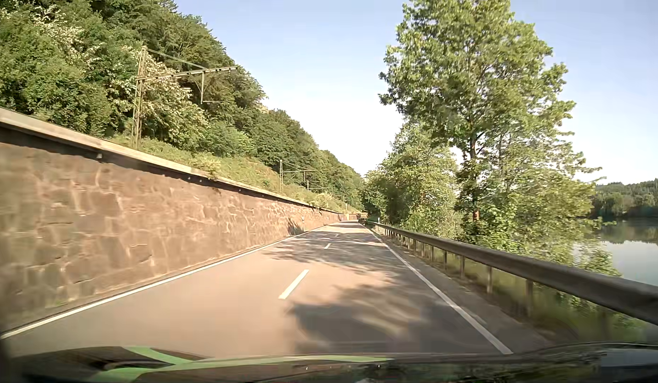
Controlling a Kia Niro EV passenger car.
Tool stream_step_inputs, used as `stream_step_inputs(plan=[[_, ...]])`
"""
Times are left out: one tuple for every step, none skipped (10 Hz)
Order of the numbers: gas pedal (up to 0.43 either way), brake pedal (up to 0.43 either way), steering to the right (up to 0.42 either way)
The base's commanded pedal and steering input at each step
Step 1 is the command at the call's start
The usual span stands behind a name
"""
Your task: Follow the waypoints while adhering to traffic rules and regulations
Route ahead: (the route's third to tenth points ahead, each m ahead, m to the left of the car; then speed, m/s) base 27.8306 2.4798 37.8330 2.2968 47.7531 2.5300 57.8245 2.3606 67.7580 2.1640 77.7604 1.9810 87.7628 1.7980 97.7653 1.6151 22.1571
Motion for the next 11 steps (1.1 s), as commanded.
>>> stream_step_inputs(plan=[[0.209, 0.0, -0.001], [0.209, 0.0, -0.001], [0.209, 0.0, -0.001], [0.22, 0.0, -0.001], [0.24, 0.0, -0.001], [0.24, 0.0, -0.001], [0.24, 0.0, -0.002], [0.24, 0.0, -0.002], [0.248, 0.0, -0.002], [0.248, 0.0, -0.002], [0.248, 0.0, -0.002]])
